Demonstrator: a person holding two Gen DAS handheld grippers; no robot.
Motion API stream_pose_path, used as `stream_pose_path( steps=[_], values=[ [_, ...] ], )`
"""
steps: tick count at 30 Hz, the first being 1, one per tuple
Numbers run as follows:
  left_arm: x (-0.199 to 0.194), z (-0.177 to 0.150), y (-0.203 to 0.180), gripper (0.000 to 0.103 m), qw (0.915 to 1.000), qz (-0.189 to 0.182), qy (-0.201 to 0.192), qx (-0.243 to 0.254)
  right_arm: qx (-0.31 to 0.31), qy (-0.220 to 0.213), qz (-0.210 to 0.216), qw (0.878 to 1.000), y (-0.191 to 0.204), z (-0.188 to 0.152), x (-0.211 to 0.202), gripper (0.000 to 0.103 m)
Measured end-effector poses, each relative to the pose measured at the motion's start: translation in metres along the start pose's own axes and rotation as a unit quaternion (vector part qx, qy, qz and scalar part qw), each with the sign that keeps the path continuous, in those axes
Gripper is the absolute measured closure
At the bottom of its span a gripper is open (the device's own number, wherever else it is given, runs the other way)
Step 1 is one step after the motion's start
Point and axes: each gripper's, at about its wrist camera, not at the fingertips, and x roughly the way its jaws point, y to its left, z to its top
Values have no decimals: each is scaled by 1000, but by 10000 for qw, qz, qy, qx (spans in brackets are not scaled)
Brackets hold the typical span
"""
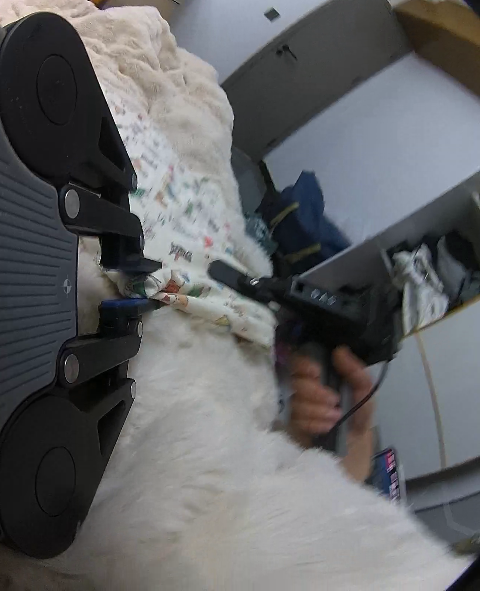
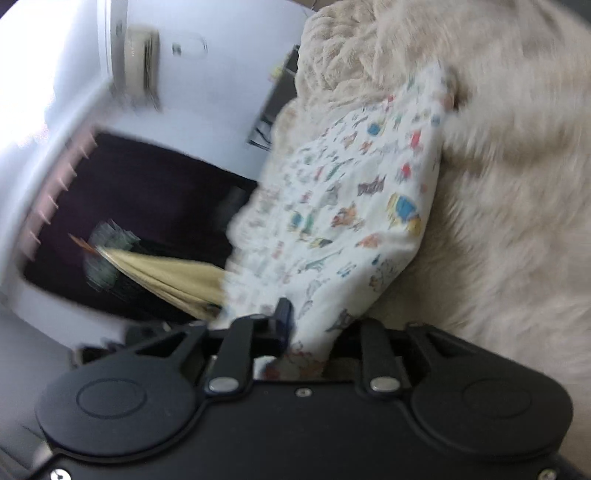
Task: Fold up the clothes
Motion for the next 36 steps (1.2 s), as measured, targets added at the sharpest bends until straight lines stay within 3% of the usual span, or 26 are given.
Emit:
stream_pose_path(
  steps=[2, 4, 6, 9, 14, 17, 21, 24, 27, 29, 30, 31, 33, 36],
  values=[
    [0, 0, -4, 65, 9997, 165, -17, 165, -565, 11, -283, 9980, 17, 0, -15, 68],
    [1, 2, -5, 53, 9991, 334, -62, 241, -1365, -4, -667, 9884, 45, -3, -33, 65],
    [2, 1, -5, 52, 9989, 387, -99, 239, -2188, 43, -1108, 9694, 75, -13, -43, 65],
    [4, -1, -5, 53, 9990, 367, -132, 210, -2863, 133, -1475, 9466, 98, -25, -44, 67],
    [3, -3, -3, 58, 9993, 267, -181, 163, -3492, 426, -1787, 9189, 113, -47, -31, 72],
    [7, 0, -2, 58, 9995, 244, -176, 129, -3669, 673, -2032, 9053, 108, -56, -16, 82],
    [13, 1, 1, 58, 9997, 200, 23, -127, -4152, 882, -2113, 8805, 108, -72, -6, 99],
    [19, 1, 6, 58, 9989, 137, 175, -417, -4767, 1058, -1814, 8536, 120, -92, -9, 103],
    [19, 1, 7, 58, 9987, 128, 199, -452, -4988, 1211, -1682, 8416, 126, -102, -10, 103],
    [19, 0, 6, 58, 9987, 129, 195, -459, -4948, 1186, -1801, 8418, 127, -101, -13, 97],
    [18, 0, 7, 58, 9986, 127, 195, -470, -4935, 1130, -1867, 8419, 127, -100, -15, 86],
    [18, -1, 7, 58, 9986, 125, 197, -479, -4928, 1034, -1938, 8419, 126, -98, -18, 66],
    [19, -1, 7, 58, 9985, 121, 205, -484, -4933, 858, -2056, 8409, 126, -96, -21, 46],
    [18, -1, 7, 57, 9985, 119, 214, -491, -5027, 786, -2082, 8354, 128, -97, -20, 46]
  ],
)
